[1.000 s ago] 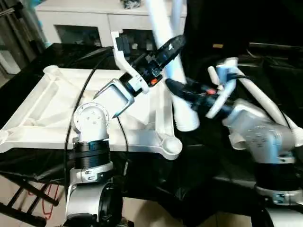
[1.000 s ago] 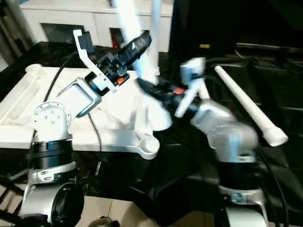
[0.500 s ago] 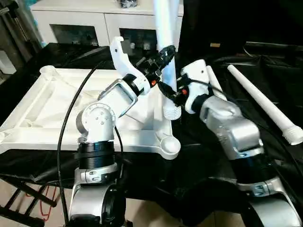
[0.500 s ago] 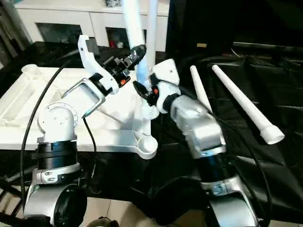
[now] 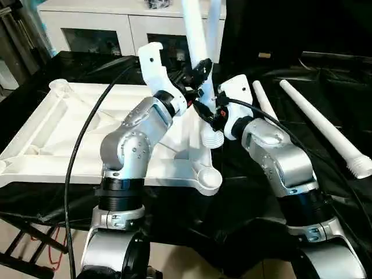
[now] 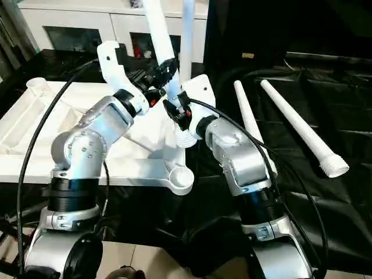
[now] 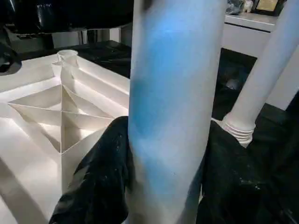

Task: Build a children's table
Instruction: Pick table leg

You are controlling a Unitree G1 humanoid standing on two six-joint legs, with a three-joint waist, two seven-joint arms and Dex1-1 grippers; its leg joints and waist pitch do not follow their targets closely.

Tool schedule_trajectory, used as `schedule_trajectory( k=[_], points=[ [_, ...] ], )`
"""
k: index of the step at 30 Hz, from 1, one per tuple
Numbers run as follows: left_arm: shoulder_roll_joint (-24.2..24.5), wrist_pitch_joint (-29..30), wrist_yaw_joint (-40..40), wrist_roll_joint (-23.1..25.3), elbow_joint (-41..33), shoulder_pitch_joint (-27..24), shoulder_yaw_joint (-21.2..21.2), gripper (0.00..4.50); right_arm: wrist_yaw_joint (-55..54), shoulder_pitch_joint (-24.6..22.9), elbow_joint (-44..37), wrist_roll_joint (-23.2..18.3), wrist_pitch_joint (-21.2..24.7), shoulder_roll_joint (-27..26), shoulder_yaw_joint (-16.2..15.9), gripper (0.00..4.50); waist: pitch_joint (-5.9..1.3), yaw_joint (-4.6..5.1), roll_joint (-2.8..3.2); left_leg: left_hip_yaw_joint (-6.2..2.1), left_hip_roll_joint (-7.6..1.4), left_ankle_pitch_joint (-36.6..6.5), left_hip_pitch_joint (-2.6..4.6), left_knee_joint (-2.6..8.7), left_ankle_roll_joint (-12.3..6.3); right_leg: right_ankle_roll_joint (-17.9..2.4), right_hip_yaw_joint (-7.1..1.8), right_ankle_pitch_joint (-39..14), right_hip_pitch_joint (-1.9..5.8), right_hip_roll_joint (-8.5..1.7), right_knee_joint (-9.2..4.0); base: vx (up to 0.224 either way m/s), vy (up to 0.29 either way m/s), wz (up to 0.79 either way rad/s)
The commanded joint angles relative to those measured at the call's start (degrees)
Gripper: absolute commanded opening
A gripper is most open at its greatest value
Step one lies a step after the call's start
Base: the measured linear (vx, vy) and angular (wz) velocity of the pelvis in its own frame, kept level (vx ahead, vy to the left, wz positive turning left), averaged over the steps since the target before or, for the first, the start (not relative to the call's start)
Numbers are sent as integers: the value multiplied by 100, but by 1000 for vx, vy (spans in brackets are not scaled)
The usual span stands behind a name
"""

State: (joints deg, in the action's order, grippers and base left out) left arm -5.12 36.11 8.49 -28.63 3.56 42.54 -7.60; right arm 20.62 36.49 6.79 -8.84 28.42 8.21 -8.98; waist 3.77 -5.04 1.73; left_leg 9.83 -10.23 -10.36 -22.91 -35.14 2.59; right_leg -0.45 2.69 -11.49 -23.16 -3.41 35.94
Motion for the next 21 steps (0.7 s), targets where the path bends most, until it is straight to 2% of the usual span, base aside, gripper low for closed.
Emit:
schedule_trajectory(
  k=[1, 3, 5, 7, 8, 9, 11, 14, 21],
  points=[
    [8, 91, 56, 183, 292, -141, 352, 190, 369, 207, -658, -47, -226, -92, -335, 181, -476, 8, -94, -65, -222, -286, 113, 332, -250, -1152, -251, -103, 353, -405, -363, 0, 0, 0],
    [21, 74, 108, 147, 283, -165, 340, 255, 388, 198, -684, -43, -225, -96, -354, 181, -481, 9, -91, -62, -222, -290, 118, 328, -237, -1157, -253, -107, 350, -403, -358, 0, 0, 0],
    [15, 40, 117, 118, 247, -184, 298, 254, 397, 192, -701, -39, -220, -103, -364, 181, -484, 8, -85, -65, -219, -243, 113, 321, -257, -1163, -250, 14, 355, -394, -342, 0, 0, 0],
    [70, 72, 252, 126, 192, -182, 366, 275, 424, 183, -717, -43, -214, -101, -372, 181, -486, 18, -86, -82, -227, -142, 88, 327, -288, -1139, -250, 127, 367, -412, -321, 0, 0, 0],
    [93, 70, 258, 179, 193, -183, 412, 290, 436, 181, -730, -46, -210, -100, -380, 181, -490, 3, -61, -69, -229, -245, 131, 319, -266, -1181, -253, 46, 333, -411, -341, 0, 0, 0],
    [104, 61, 257, 223, 198, -185, 438, 297, 444, 179, -738, -45, -207, -100, -384, 180, -479, 14, -72, -70, -227, -288, 118, 330, -254, -1186, -252, -4, 341, -404, -349, 0, 0, 0],
    [129, 28, 228, 312, 253, -197, 501, 295, 502, 169, -788, -62, -190, -102, -406, 180, -473, 6, -51, -74, -243, -428, 141, 342, -169, -1182, -253, -179, 329, -405, -362, 0, 0, 0],
    [102, 5, 189, 281, 266, -178, 436, 274, 517, 171, -801, -50, -178, -109, -400, 180, -471, 10, -63, -80, -241, -479, 132, 352, -99, -1166, -255, -170, 342, -406, -357, 0, 0, 0],
    [-154, -226, -244, -11, 402, -13, -174, 216, 514, 161, -838, -23, -138, -142, -363, 180, -473, 17, -80, -74, -221, -518, 124, 340, -97, -1172, -259, -207, 348, -406, -371, 0, 0, 0]
  ],
)
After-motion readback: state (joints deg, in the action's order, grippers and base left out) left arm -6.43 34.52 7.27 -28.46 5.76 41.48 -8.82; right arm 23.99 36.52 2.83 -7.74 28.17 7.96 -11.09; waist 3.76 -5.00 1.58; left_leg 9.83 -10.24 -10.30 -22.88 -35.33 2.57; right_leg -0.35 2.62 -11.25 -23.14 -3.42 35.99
